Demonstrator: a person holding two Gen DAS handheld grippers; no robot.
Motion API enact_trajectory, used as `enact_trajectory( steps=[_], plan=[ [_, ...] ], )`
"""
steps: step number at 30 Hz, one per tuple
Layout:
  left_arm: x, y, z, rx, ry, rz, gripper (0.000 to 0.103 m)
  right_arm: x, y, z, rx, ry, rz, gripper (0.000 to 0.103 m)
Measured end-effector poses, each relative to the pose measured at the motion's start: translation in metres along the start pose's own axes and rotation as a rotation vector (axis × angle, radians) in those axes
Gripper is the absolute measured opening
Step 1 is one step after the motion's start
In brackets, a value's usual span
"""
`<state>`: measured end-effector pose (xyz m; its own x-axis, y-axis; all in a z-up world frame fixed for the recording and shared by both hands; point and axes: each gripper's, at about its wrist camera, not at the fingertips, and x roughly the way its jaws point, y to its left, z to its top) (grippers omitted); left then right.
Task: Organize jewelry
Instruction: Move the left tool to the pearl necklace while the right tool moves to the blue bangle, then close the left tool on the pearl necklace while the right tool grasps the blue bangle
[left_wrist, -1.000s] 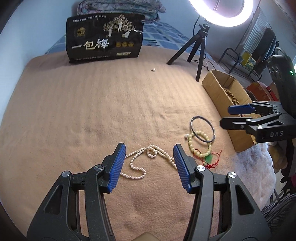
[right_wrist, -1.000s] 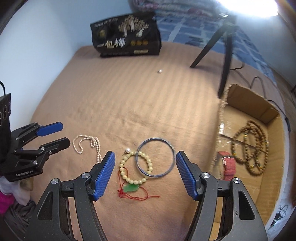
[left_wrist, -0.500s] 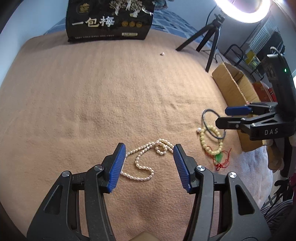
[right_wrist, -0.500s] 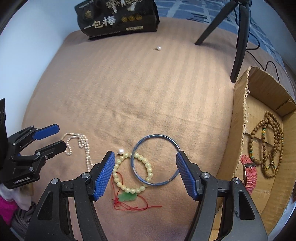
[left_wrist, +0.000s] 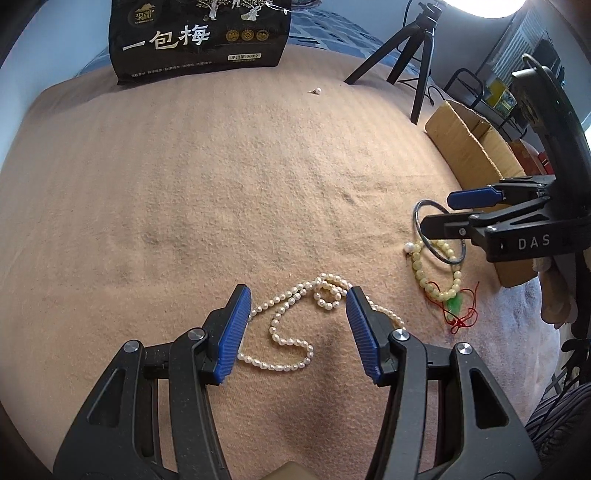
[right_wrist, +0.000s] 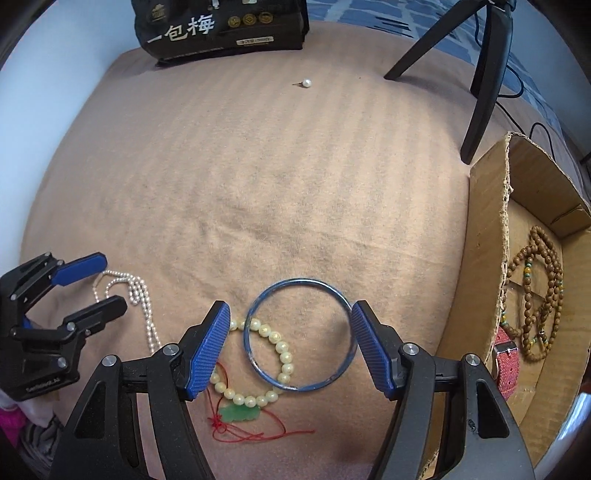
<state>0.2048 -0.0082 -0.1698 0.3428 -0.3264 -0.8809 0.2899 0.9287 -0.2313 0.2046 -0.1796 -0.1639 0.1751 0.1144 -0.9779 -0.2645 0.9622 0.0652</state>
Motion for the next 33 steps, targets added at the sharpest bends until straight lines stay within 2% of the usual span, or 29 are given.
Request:
enact_trajectory(
  steps=[6,12,22,25,28,30,33],
  plan=[
    [0.003,0.0,0.002,0.008,-0.002,0.002,0.055,0.008,0.001,0.012,0.032,0.007,-0.044,0.068],
    [0.007,-0.001,0.002,0.034,0.005,0.01,0.055,0.019,-0.003,0.019,0.066,0.026,-0.05,0.068],
    [0.013,-0.009,-0.004,0.114,0.015,0.042,0.053,0.031,0.004,0.011,0.064,0.041,-0.071,0.068],
    [0.015,-0.01,-0.005,0.133,0.012,0.066,0.047,0.032,0.006,0.011,0.059,0.043,-0.074,0.068],
    [0.015,-0.011,-0.005,0.151,0.004,0.086,0.032,0.032,0.01,0.01,0.055,0.039,-0.076,0.068],
    [0.015,-0.009,-0.004,0.143,0.001,0.084,0.015,0.032,0.012,0.007,0.051,0.035,-0.076,0.068],
    [0.013,-0.005,-0.004,0.123,-0.005,0.083,0.006,0.033,0.011,0.004,0.05,0.028,-0.07,0.068]
  ],
)
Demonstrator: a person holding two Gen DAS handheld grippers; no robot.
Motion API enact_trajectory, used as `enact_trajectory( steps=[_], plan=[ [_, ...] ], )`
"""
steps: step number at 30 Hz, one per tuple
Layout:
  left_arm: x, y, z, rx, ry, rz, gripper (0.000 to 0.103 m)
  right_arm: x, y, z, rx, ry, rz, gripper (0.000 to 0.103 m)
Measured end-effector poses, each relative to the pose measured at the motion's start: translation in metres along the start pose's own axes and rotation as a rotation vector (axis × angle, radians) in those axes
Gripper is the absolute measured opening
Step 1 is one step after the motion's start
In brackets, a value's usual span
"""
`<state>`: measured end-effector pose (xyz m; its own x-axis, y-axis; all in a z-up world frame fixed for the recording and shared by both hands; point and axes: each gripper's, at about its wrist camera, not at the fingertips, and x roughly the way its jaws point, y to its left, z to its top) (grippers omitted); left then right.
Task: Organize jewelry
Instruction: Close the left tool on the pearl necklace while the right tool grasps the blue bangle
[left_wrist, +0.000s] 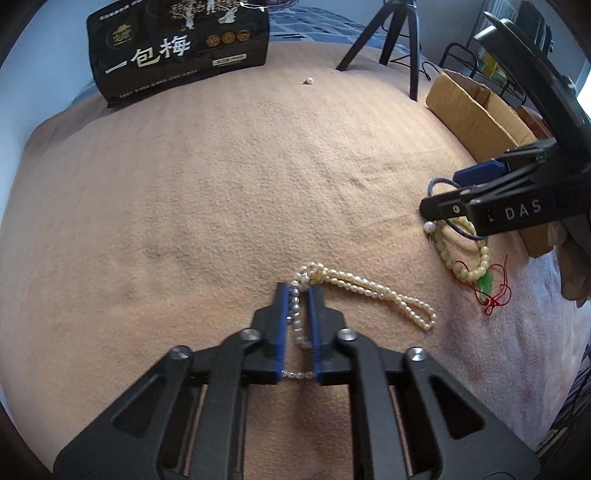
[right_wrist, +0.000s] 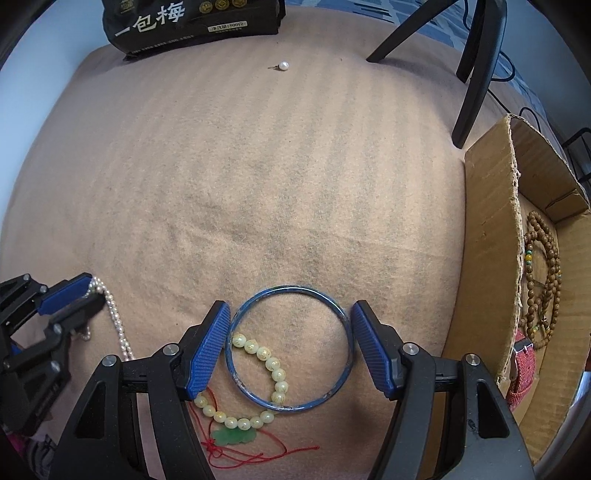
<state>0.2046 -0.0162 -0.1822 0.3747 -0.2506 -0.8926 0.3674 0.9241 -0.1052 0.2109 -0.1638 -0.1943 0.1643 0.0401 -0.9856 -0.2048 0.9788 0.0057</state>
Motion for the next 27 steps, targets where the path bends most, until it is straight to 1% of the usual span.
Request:
enact_trajectory(
  steps=[3,7,11,19,23,25,27],
  plan=[
    [-0.002,0.001,-0.001,-0.01,-0.006,-0.004,0.002,-0.001,0.001,-0.003,-0.01,-0.008,0.012,0.067],
    [-0.006,0.0,0.001,-0.023,-0.02,-0.004,0.001,-0.005,0.003,-0.004,-0.008,-0.03,0.033,0.067],
    [-0.019,0.0,0.002,-0.035,-0.057,-0.015,0.001,-0.014,0.005,-0.007,-0.01,-0.057,0.034,0.067],
    [-0.049,-0.005,0.008,-0.041,-0.125,-0.045,0.001,-0.045,0.007,-0.021,-0.034,-0.117,0.057,0.067],
    [-0.067,-0.009,0.011,-0.038,-0.169,-0.048,0.001,-0.063,0.009,-0.028,-0.041,-0.153,0.063,0.066],
    [-0.078,-0.01,0.013,-0.047,-0.19,-0.061,0.001,-0.071,0.006,-0.034,-0.043,-0.171,0.07,0.066],
    [-0.088,-0.013,0.014,-0.043,-0.214,-0.06,0.001,-0.081,0.004,-0.033,-0.044,-0.193,0.072,0.066]
  ],
)
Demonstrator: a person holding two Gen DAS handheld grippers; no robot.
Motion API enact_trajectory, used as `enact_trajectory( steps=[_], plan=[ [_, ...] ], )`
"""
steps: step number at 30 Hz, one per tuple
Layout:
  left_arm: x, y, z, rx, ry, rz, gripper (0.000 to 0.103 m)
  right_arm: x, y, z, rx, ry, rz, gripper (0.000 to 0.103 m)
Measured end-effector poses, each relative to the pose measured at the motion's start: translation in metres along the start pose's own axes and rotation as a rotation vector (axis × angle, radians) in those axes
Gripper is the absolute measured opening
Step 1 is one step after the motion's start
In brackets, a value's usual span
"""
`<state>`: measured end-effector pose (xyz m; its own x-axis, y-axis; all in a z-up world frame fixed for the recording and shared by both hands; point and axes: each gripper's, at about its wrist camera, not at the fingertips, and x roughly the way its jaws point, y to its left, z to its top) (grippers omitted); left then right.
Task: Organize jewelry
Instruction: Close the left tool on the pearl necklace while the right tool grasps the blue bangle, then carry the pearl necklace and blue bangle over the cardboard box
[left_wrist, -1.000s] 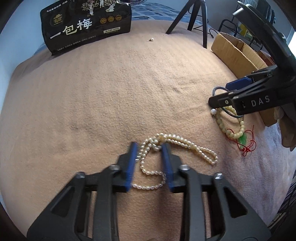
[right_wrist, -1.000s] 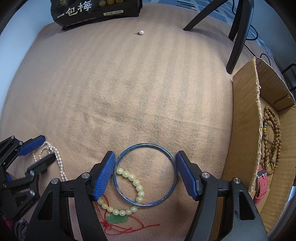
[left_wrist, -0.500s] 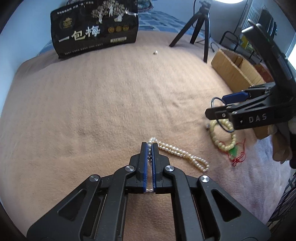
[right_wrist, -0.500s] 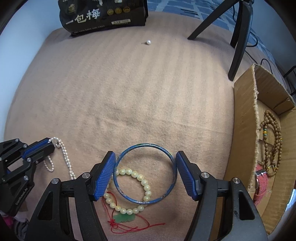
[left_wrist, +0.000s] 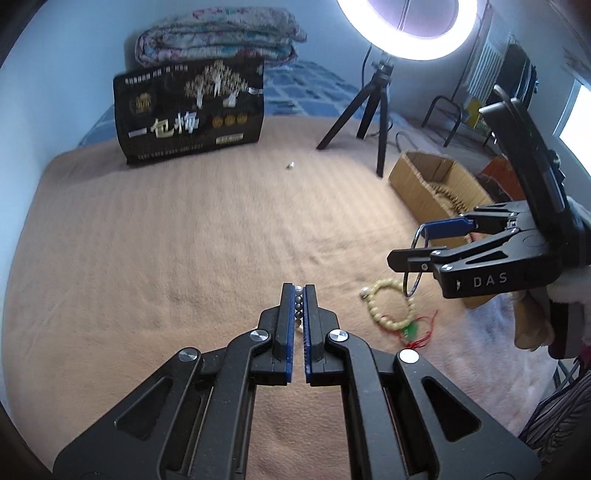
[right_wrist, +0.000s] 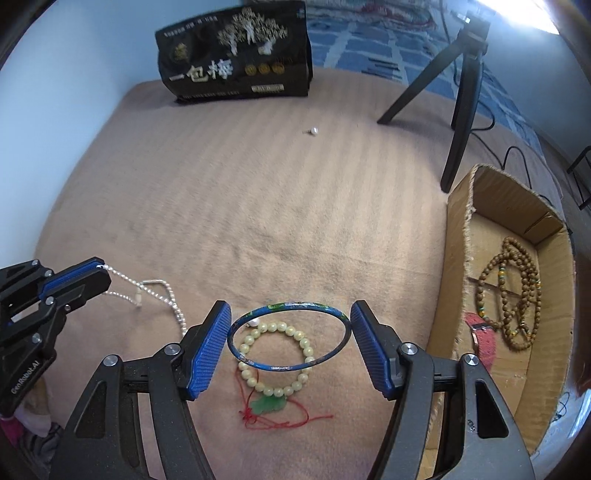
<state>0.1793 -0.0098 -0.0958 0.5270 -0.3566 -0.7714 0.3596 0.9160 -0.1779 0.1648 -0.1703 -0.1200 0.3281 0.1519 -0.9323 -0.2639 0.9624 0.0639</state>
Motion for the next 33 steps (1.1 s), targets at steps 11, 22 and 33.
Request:
enact_trajectory(
  steps=[11,22,33],
  plan=[
    [-0.041,-0.032,0.02,0.015,-0.108,-0.05,0.001,-0.051,-0.024,-0.01,0.034,-0.101,0.021,0.066],
    [-0.071,-0.072,0.041,0.028,-0.179,-0.123,0.001,-0.091,-0.072,-0.025,0.124,-0.181,0.017,0.067],
    [-0.091,-0.132,0.07,0.083,-0.232,-0.207,0.001,-0.109,-0.132,-0.038,0.225,-0.216,-0.015,0.067]
  ],
)
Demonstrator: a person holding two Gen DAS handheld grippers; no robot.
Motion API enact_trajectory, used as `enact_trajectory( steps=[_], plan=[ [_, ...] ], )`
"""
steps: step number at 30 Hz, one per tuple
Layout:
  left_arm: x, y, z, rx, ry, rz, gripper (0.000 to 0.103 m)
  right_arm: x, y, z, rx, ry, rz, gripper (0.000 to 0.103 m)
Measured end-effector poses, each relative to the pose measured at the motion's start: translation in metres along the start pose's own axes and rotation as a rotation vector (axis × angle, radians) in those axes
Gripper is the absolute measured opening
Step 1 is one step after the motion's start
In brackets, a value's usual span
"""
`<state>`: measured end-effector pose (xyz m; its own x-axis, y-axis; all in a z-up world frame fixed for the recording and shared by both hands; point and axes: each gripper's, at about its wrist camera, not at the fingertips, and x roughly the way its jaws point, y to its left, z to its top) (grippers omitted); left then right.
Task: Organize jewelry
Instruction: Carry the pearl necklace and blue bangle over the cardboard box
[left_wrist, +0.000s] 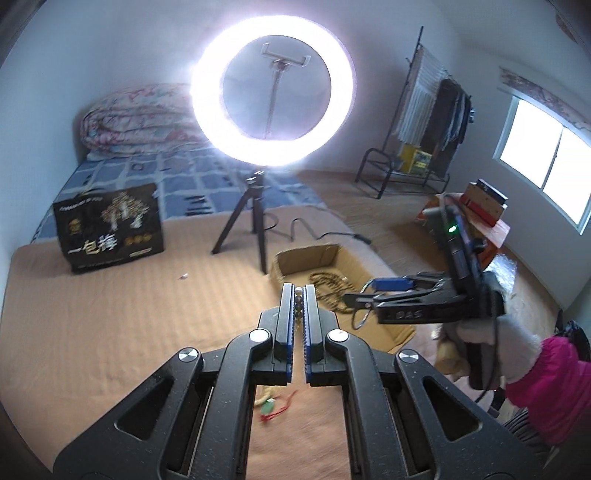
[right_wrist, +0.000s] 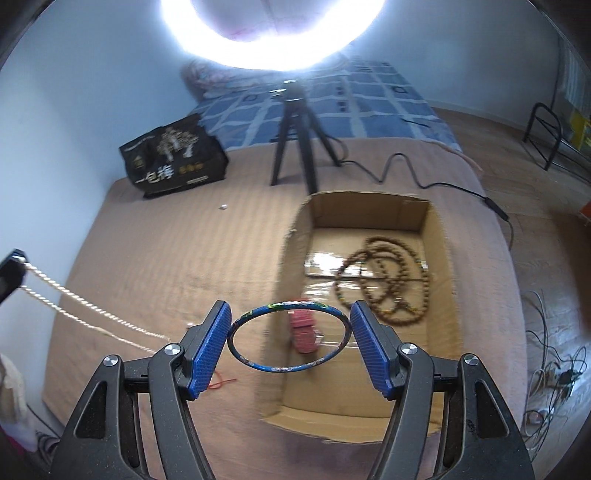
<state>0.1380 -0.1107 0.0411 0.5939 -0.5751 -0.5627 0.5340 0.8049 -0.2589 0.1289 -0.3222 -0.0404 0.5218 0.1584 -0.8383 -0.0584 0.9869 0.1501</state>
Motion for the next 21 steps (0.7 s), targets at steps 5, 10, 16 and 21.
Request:
enact_trajectory(
  steps=[5,10,16,21],
  plan=[
    [0.013,-0.028,0.012,0.025,-0.007,-0.042,0.001,0.0,-0.026,-0.001,0.036,0.002,-0.023,0.067],
    [0.03,-0.051,0.017,0.043,0.0,-0.077,0.001,0.0,-0.046,-0.001,0.06,0.002,-0.037,0.067],
    [0.054,-0.072,0.018,0.049,0.014,-0.105,0.001,0.003,-0.065,-0.004,0.08,0.009,-0.048,0.067],
    [0.076,-0.079,0.011,0.036,0.044,-0.116,0.001,0.01,-0.076,-0.006,0.094,0.025,-0.052,0.067]
  ],
)
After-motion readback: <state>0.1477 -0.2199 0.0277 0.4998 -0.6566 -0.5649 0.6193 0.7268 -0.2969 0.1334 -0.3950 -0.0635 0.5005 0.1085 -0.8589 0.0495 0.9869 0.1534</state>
